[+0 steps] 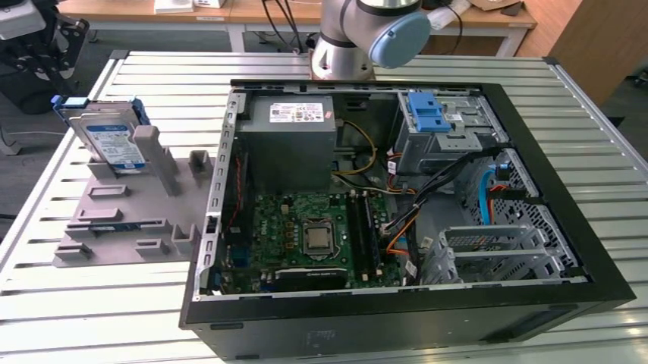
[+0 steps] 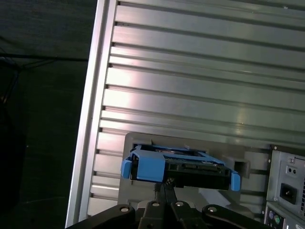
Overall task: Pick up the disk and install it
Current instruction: 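Pick up the disk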
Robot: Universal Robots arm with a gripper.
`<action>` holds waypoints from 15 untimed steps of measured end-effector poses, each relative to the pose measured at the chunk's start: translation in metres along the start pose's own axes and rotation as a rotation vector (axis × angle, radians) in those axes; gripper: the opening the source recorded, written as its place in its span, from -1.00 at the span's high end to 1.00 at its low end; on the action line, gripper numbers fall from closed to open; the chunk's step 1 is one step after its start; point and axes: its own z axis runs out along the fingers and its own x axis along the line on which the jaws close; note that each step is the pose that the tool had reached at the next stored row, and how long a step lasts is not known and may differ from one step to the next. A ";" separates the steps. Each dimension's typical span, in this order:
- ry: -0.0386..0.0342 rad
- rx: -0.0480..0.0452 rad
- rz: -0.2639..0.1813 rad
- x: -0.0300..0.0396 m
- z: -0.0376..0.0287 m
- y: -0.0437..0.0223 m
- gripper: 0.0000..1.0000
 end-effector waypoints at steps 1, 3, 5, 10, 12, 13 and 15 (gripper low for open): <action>0.0002 -0.0001 -0.003 0.0000 0.0000 0.0000 0.79; 0.0002 -0.0001 -0.005 0.0000 0.0000 0.0000 0.79; 0.0003 -0.0002 -0.005 0.0000 0.0000 0.0000 0.79; 0.0003 -0.0001 -0.005 0.0000 0.0000 0.0000 0.79; 0.0004 -0.0002 -0.009 0.0000 0.0000 0.0000 0.79; 0.0006 -0.0003 -0.014 0.0000 0.0000 0.0000 0.79; 0.0015 -0.0008 -0.038 0.0000 0.0001 0.0000 0.79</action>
